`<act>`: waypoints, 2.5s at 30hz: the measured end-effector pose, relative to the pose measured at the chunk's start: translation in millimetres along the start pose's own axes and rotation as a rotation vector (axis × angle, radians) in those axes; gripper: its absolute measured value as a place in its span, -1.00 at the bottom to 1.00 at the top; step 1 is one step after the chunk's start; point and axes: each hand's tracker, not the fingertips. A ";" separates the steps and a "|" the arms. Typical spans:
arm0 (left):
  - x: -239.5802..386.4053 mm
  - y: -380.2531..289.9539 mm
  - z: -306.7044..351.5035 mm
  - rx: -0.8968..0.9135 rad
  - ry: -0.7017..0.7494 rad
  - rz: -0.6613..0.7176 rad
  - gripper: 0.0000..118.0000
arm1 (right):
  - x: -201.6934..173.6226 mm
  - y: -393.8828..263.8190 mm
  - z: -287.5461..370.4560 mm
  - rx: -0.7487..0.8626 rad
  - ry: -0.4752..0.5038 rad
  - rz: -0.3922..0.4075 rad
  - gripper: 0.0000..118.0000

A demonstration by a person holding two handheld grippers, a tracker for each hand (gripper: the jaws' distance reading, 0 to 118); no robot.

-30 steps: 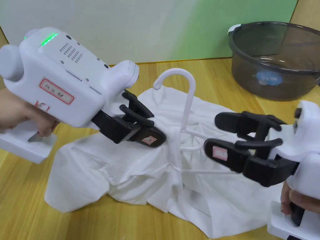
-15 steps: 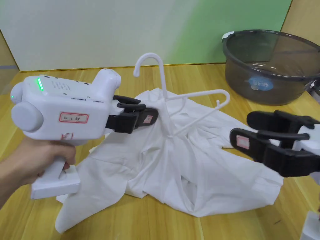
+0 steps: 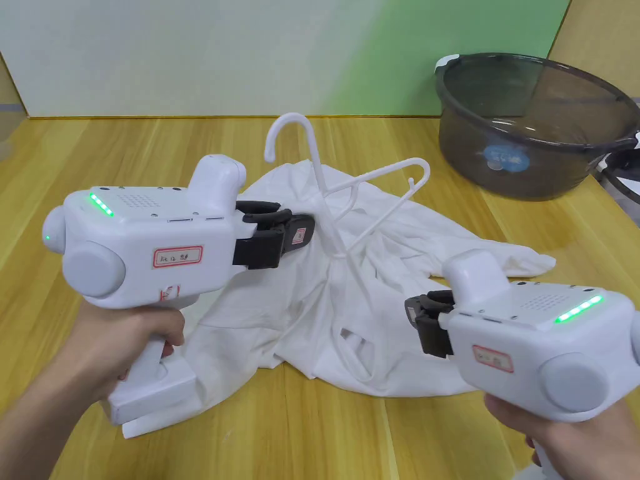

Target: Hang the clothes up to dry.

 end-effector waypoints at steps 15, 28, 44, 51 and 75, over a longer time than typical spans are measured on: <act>5.2 -27.7 8.7 0.060 0.023 0.062 -0.91 | -47.4 -23.2 -49.8 -0.111 -0.134 -0.037 -0.09; 9.1 -28.2 13.4 0.094 0.026 0.053 -0.91 | -43.0 -19.1 -55.1 -0.156 -0.179 -0.062 -0.45; 12.1 -26.4 17.2 0.106 0.002 0.054 -0.91 | -27.3 -23.1 -39.4 -0.092 -0.146 -0.137 -0.93; 17.3 -28.3 19.4 0.091 -0.037 0.009 -0.91 | -4.1 -6.6 -3.7 0.106 -0.220 -0.143 -0.94; 38.3 -25.2 32.9 0.102 -0.072 -0.102 -0.91 | 108.2 49.0 29.2 0.357 -0.369 -0.235 -0.95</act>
